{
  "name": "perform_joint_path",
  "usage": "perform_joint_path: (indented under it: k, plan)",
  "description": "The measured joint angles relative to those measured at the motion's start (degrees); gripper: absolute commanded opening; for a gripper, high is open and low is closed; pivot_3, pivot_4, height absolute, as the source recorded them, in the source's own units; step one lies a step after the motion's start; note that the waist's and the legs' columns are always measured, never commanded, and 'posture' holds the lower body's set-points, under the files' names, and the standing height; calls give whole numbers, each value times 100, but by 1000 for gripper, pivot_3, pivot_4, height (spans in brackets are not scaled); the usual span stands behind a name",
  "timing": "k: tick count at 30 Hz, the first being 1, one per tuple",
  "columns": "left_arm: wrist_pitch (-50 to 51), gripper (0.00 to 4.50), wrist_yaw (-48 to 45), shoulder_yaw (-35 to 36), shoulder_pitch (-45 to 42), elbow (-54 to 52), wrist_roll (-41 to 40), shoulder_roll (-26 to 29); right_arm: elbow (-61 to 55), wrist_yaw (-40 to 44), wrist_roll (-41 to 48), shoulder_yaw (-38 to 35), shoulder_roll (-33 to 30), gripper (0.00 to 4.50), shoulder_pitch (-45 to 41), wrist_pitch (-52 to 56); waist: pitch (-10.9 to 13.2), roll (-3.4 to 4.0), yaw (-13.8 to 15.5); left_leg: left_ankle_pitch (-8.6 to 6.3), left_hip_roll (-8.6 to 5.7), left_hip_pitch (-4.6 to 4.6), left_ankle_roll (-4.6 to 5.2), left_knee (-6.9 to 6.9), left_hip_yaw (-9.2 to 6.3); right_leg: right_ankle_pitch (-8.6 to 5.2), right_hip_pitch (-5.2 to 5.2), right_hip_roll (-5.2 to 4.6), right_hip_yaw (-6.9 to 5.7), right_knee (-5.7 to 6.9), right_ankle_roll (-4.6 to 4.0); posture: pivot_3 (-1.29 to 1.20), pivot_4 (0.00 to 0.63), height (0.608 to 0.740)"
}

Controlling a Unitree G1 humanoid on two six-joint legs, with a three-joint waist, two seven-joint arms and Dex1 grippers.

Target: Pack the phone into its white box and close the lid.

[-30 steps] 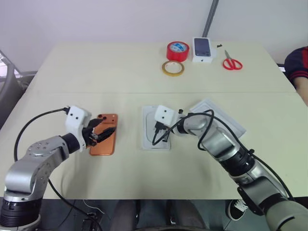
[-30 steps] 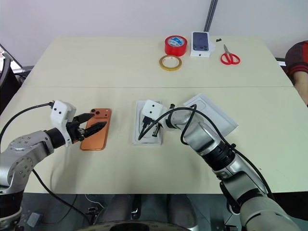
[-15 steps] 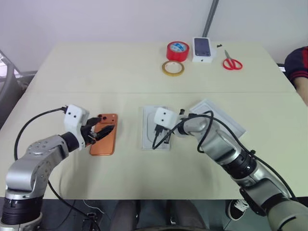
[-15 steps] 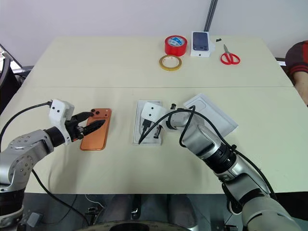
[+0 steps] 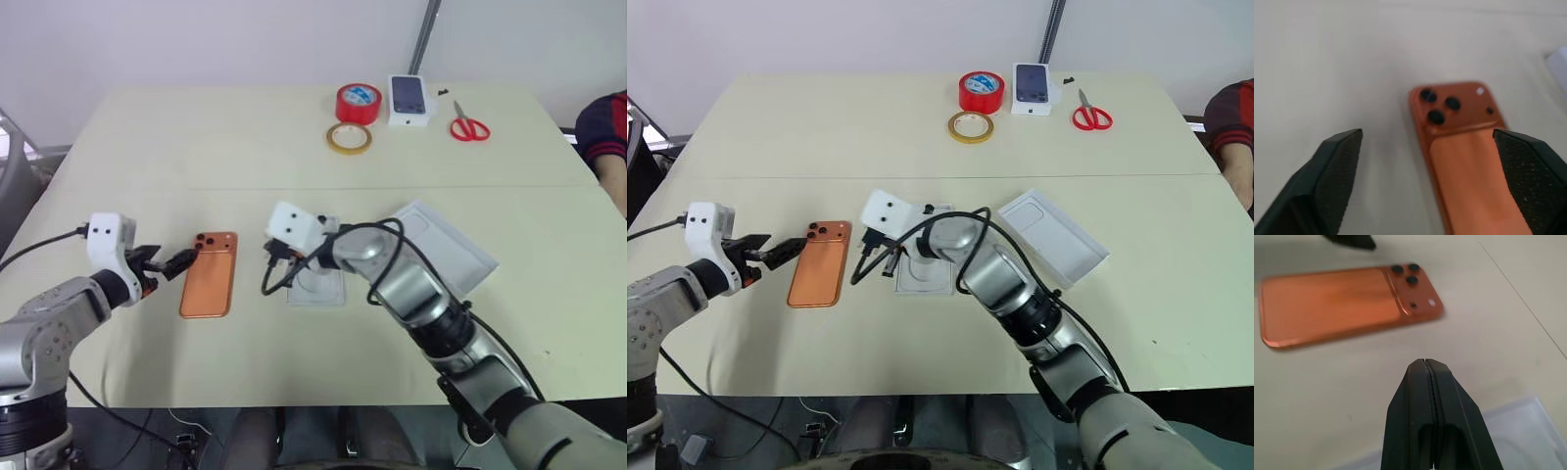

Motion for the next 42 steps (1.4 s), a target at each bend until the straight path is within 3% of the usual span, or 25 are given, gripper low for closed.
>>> perform_joint_path:
  k: [4,11,24,39,42]
  plan:
    - [830,4470,189,104,-115,65,-264,-36,569,11,-47,331,333,0,-136,-32,-1,-1,13,1,0,-1,-2,1,0,0,-4,-1,-1,4,0,0,150,740]
    - [1792,4470,444,164,-431,-287,-595,-451,930,148,-355,1021,368,0,-248,-130,-5,-2,21,5,-4,0,-8,1,0,0,-2,-3,0,5,0,0,150,740]
    - [2549,4470,813,281,-794,-731,-588,-1497,929,276,-552,1023,294,0,-253,-183,-24,-3,73,20,-13,9,-35,2,-6,0,15,-10,-4,2,0,0,150,740]
    - [2760,4470,898,664,-967,-536,-729,-1724,929,311,-597,984,269,0,-234,-219,-26,-4,69,21,-13,10,-37,1,-8,0,16,-9,-5,0,0,0,150,740]
    - [2773,3653,944,798,-994,-417,-776,-1753,929,314,-605,972,268,0,-232,-220,-25,-5,65,21,-13,9,-38,1,-8,0,15,-9,-5,0,0,0,150,740]
